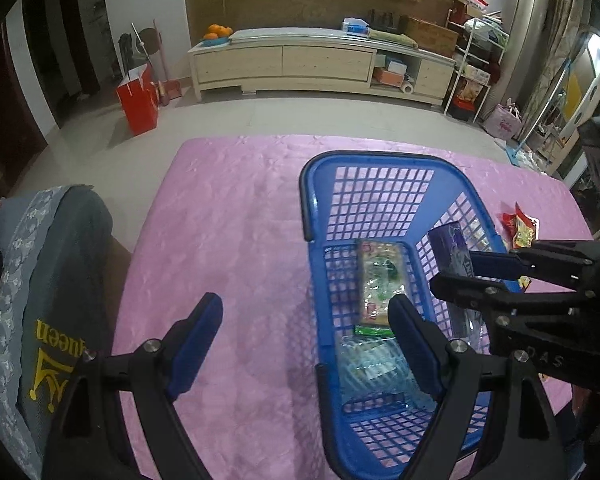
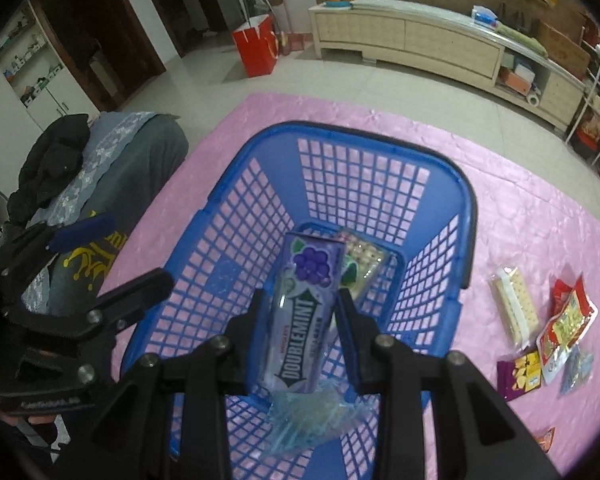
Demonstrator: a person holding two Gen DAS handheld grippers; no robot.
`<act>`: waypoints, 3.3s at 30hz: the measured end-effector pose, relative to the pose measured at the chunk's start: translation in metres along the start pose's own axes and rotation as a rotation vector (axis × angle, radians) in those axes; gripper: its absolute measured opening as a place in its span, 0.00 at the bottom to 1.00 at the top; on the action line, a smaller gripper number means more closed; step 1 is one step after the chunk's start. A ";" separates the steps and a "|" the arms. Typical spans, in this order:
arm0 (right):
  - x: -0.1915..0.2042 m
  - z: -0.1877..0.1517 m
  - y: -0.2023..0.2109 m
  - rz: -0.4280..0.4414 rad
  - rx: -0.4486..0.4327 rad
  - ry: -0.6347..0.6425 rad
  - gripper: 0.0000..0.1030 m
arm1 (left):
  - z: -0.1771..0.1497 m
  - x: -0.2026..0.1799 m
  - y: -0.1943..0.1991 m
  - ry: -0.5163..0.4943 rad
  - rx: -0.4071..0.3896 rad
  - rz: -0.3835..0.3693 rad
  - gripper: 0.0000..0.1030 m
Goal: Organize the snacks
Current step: 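Open both grippers to drop the cracker pack and gum box into the basket, then move both grippers away from the basket toward the remaining snacks, then grasp the orange candy stick with the left gripper while the right grasps the yellow-orange pack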
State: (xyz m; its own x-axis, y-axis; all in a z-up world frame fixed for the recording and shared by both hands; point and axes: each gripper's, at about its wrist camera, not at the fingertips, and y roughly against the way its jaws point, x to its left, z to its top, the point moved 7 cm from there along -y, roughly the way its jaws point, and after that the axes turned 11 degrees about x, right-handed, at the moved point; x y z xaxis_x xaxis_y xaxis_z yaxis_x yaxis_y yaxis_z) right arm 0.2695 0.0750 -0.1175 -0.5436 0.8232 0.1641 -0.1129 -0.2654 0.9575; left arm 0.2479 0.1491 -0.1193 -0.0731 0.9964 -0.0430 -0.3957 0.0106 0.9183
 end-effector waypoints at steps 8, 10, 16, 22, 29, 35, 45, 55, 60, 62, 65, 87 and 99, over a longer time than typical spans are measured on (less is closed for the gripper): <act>0.001 0.003 -0.001 0.004 -0.009 0.003 0.66 | -0.007 0.011 -0.002 0.031 0.000 -0.002 0.81; -0.003 0.002 0.005 0.002 -0.027 -0.009 0.73 | -0.007 0.008 -0.002 0.027 0.000 -0.007 0.81; -0.019 -0.011 0.032 -0.038 -0.061 -0.024 0.74 | -0.006 -0.012 0.006 -0.004 -0.017 -0.015 0.81; -0.044 -0.029 0.062 -0.059 -0.109 -0.058 0.74 | -0.005 -0.041 0.020 -0.035 -0.038 -0.035 0.81; -0.095 -0.066 0.102 -0.109 -0.165 -0.130 0.77 | -0.003 -0.097 0.041 -0.139 -0.081 -0.045 0.82; -0.135 -0.101 0.129 -0.154 -0.189 -0.185 0.78 | -0.001 -0.151 0.047 -0.198 -0.096 -0.083 0.83; -0.210 -0.162 0.139 -0.197 -0.173 -0.296 0.78 | -0.015 -0.251 0.029 -0.326 -0.071 -0.148 0.83; -0.263 -0.221 0.117 -0.224 -0.120 -0.387 0.78 | -0.038 -0.322 -0.016 -0.460 0.006 -0.154 0.83; -0.280 -0.245 0.095 -0.231 -0.081 -0.410 0.78 | -0.049 -0.344 -0.048 -0.494 0.079 -0.173 0.83; -0.288 -0.251 0.085 -0.227 -0.066 -0.422 0.78 | -0.052 -0.352 -0.058 -0.515 0.096 -0.169 0.83; -0.295 -0.258 0.072 -0.221 -0.044 -0.441 0.78 | -0.057 -0.363 -0.073 -0.540 0.121 -0.171 0.83; -0.324 -0.278 0.034 -0.168 0.026 -0.516 0.78 | -0.070 -0.410 -0.157 -0.672 0.304 -0.231 0.22; -0.281 -0.257 0.018 -0.118 0.069 -0.394 0.78 | -0.068 -0.366 -0.111 -0.602 0.178 -0.216 0.11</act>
State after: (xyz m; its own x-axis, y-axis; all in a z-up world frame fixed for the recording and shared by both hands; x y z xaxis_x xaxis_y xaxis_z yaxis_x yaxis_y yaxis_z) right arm 0.2067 -0.2903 -0.2072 -0.1684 0.9786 0.1182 -0.0920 -0.1350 0.9866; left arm 0.2566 -0.2222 -0.2322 0.5353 0.8429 -0.0537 -0.1832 0.1779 0.9668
